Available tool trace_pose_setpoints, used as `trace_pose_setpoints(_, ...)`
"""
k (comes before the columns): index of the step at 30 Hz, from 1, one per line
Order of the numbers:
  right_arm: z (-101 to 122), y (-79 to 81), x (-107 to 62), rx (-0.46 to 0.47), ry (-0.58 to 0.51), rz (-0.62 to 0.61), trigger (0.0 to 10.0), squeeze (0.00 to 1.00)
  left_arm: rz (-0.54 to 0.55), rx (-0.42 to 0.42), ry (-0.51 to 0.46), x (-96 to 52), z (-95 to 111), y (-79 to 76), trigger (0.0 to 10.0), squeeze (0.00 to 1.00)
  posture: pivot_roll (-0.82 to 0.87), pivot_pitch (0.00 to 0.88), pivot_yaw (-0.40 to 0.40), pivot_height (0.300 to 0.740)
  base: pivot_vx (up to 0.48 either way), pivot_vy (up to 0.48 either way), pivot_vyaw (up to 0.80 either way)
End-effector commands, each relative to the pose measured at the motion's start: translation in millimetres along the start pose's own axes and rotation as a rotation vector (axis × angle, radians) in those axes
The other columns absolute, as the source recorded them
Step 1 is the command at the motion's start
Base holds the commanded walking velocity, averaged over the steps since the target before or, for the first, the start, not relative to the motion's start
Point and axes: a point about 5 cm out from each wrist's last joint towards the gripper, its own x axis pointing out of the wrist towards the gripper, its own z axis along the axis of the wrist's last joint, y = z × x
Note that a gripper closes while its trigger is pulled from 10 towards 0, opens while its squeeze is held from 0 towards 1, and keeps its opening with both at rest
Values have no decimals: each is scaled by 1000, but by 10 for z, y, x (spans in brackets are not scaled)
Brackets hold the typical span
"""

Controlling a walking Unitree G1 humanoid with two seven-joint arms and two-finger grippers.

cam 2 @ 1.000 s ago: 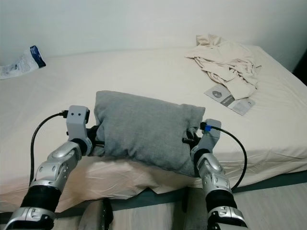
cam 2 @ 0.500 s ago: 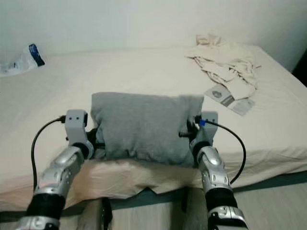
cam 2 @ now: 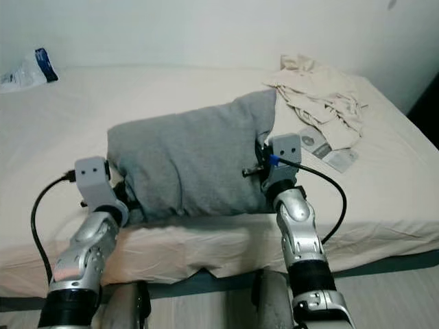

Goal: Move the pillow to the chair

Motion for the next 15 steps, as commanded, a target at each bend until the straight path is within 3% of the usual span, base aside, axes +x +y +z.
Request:
trace_pose_setpoints(1,-49,263,-4,-31,13,110,10000,0,-171,14,-63,3,145,-425,10000,0,37,106,-46,540,0,0,0)
trace_pose_setpoints(8,-111,268,-69,4,31,73,10000,0,-189,43,-44,-4,65,-522,10000,0,35,106,-23,540,0,0,0)
trace_pose_setpoints(10,-107,266,-82,0,26,63,10000,0,-182,106,-40,-3,21,-514,10000,0,33,102,-16,540,0,0,0)
trace_pose_setpoints(15,-161,275,-119,-21,51,71,10000,0,-178,159,-39,-27,-13,-510,10000,0,34,100,-15,540,0,0,0)
